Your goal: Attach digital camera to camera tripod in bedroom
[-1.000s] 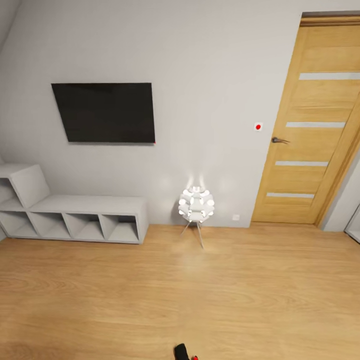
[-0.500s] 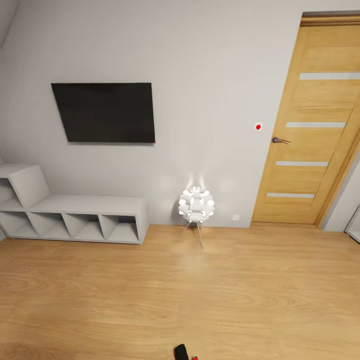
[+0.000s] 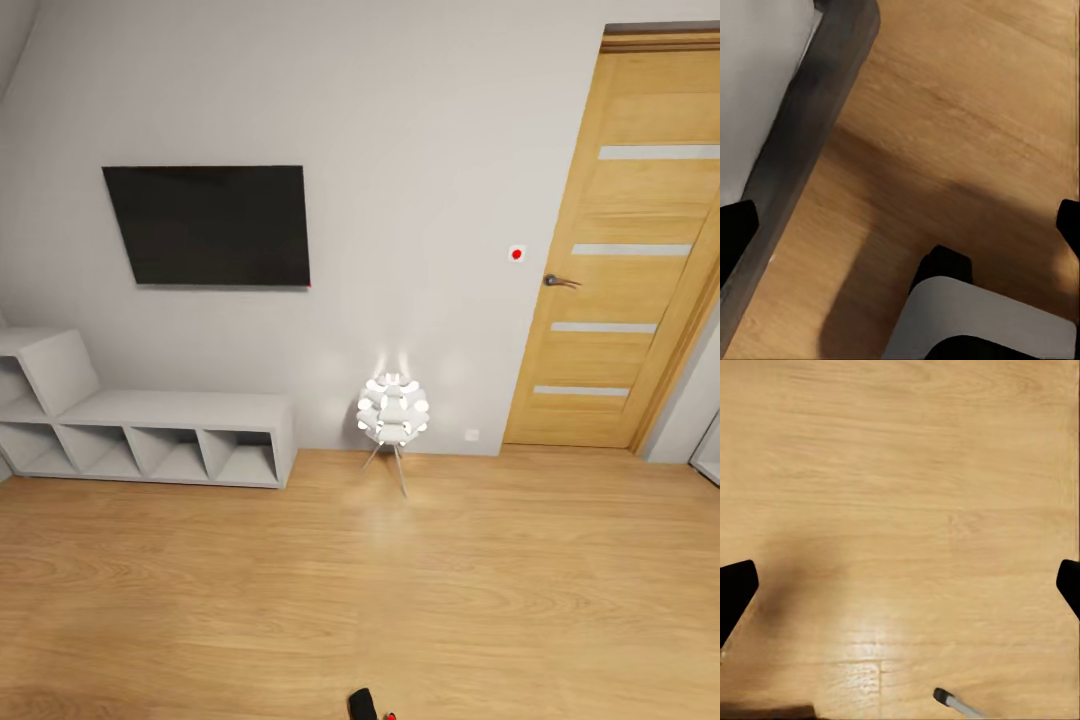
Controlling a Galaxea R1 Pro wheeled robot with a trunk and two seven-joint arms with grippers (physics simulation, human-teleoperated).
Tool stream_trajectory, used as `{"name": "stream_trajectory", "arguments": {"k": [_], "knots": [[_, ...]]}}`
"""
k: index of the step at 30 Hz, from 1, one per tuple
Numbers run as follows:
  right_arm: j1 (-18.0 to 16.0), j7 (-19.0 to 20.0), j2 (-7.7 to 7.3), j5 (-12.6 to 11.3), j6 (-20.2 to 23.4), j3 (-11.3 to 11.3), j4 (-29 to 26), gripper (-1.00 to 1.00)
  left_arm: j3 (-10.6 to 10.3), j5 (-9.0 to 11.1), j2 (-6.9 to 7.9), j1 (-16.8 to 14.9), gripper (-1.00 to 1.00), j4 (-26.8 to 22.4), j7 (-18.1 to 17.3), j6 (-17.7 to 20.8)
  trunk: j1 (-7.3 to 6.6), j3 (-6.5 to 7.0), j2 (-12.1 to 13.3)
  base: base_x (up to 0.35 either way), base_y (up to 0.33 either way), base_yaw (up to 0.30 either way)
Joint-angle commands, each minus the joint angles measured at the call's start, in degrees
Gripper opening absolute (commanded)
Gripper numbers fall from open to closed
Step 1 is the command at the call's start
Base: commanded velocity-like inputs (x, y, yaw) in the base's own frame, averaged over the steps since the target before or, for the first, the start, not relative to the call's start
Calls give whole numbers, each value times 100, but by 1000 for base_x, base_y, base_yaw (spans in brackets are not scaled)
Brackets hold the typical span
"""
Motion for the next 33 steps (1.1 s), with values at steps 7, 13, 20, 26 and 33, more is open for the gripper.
{"name": "stream_trajectory", "arguments": {"k": [7,13,20,26,33], "knots": [[-108,-4,-39,0,779,-16,-1646,100,-9,35,-78,-118,100,-1384,-62,1531,0,-7,-3,0,0,0],[-494,2,14,-5,1993,11,-2716,100,-68,36,-144,-376,100,-2420,-80,2707,0,-7,-3,0,0,0],[-1750,2,254,-14,2891,63,-3186,100,-105,49,-165,-1259,100,-3254,-149,3588,0,-7,-3,0,0,0],[-2671,-15,550,-16,3084,128,-3270,100,-112,62,-167,-2138,100,-3403,-359,3990,0,-7,-3,0,0,0],[-4038,-123,907,-16,3319,267,-3282,100,-108,79,-74,-3687,100,-3433,-1107,5158,0,-7,-3,0,0,0]]}}
